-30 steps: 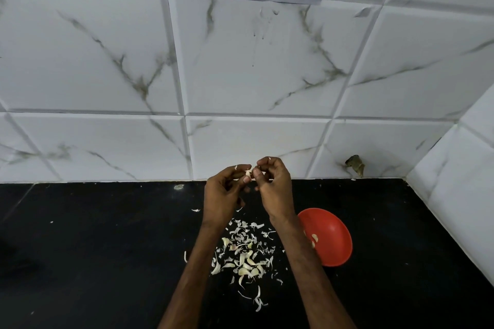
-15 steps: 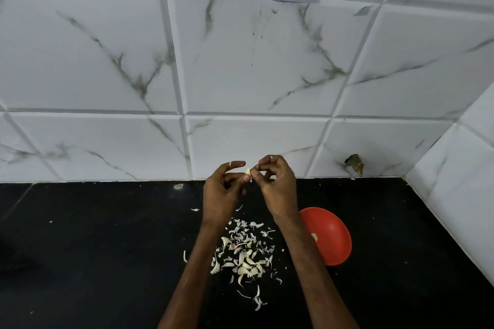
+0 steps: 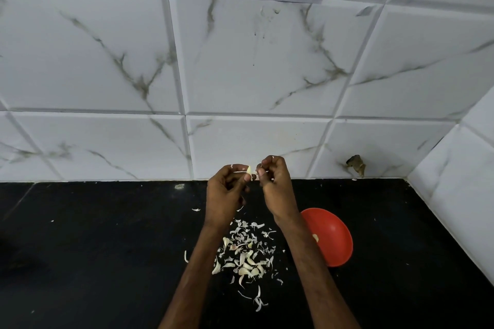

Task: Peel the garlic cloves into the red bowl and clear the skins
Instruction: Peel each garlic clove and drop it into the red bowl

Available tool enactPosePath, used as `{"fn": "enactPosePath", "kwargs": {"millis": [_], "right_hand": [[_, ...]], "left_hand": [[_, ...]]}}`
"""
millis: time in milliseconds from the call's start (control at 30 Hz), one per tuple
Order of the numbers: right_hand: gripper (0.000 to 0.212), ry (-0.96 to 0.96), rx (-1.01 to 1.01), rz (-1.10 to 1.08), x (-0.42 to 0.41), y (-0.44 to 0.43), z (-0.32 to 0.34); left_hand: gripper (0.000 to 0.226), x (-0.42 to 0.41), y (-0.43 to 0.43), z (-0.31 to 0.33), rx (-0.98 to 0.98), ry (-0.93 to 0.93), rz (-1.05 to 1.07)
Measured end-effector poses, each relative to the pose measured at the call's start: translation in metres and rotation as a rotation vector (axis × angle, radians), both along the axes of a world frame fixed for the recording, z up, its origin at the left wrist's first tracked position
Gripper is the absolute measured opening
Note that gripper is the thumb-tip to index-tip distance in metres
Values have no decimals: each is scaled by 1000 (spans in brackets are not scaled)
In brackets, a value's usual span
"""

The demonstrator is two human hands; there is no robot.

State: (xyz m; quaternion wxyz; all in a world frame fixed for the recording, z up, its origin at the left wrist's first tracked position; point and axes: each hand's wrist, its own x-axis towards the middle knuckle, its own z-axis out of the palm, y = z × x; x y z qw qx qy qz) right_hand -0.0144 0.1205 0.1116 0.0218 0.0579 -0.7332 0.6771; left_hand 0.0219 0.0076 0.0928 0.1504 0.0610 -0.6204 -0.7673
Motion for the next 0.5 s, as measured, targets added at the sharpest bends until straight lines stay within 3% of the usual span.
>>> {"fn": "enactPosePath", "kwargs": {"millis": [133, 267, 367, 500], "right_hand": [[17, 8, -37, 9, 1, 5, 2], [8, -74, -205, 16, 3, 13, -2], [11, 33, 65, -72, 3, 18, -9], [36, 183, 550, 35, 1, 23, -20]], "left_hand": [[17, 1, -2, -1, -42, 5, 22], [19, 0, -3, -2, -106, 27, 51], [19, 0, -3, -3, -165, 39, 72], [19, 0, -3, -4, -216, 70, 75]]}}
